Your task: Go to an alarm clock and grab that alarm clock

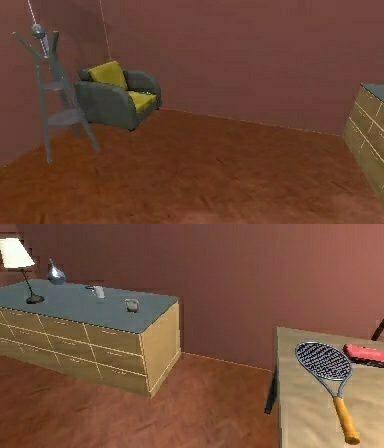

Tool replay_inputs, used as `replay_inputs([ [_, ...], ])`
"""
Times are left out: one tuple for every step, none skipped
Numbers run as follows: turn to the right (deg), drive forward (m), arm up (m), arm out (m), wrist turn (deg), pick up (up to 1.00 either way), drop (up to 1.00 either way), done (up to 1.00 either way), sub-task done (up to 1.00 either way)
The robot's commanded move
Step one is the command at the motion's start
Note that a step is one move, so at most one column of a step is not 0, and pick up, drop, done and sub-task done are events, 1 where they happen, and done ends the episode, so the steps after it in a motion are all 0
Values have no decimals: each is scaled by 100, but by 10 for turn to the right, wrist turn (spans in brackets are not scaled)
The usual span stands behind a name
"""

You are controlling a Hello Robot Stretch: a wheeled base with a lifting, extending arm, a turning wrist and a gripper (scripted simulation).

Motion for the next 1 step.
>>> replay_inputs([
  [-450,0,0,0,0,0,0,0,0],
])
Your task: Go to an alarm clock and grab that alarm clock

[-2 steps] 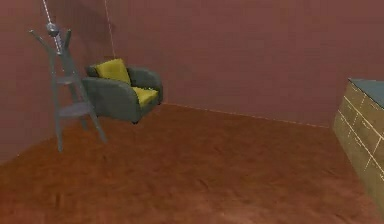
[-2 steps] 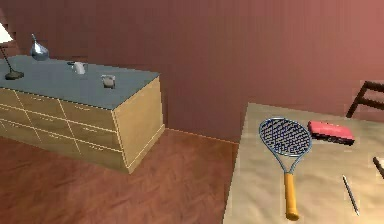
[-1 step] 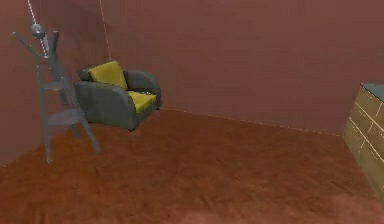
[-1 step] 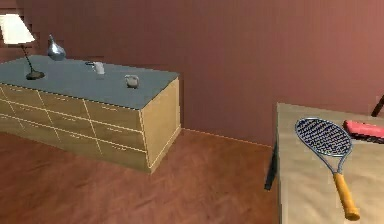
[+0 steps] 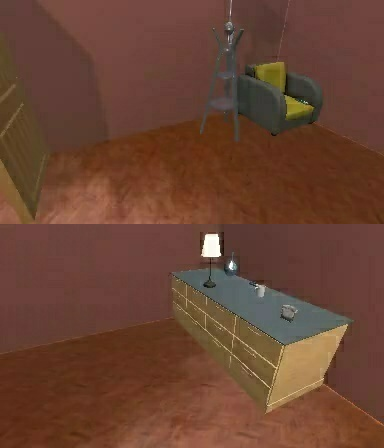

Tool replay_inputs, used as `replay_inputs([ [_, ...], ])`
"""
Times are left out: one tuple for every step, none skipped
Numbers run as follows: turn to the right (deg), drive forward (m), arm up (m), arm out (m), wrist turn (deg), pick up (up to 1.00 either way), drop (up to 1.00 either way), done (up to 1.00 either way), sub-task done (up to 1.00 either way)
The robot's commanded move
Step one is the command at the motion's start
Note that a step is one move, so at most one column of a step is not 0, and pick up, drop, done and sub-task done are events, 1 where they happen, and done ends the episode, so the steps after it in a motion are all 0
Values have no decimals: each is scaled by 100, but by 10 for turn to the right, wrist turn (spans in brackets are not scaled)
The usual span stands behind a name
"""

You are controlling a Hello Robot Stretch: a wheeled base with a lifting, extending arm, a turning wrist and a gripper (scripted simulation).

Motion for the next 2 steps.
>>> replay_inputs([
  [-390,0,0,0,0,0,0,0,0],
  [0,10,0,0,0,0,0,0,0],
])
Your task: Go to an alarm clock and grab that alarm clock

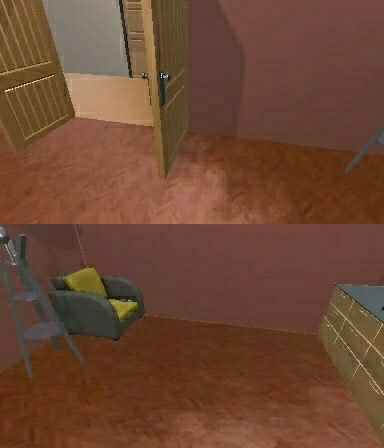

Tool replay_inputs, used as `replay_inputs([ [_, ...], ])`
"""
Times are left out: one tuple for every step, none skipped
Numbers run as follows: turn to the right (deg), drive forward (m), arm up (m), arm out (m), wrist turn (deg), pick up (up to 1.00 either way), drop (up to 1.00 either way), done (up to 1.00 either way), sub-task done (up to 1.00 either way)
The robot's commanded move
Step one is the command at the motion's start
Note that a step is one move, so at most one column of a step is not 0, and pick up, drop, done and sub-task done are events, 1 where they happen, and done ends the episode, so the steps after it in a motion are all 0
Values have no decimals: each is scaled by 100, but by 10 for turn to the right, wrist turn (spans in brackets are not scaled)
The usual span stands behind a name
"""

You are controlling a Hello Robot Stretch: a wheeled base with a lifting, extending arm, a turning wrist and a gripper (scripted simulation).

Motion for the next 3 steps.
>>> replay_inputs([
  [-390,0,0,0,0,0,0,0,0],
  [0,30,0,0,0,0,0,0,0],
  [-450,0,0,0,0,0,0,0,0],
])
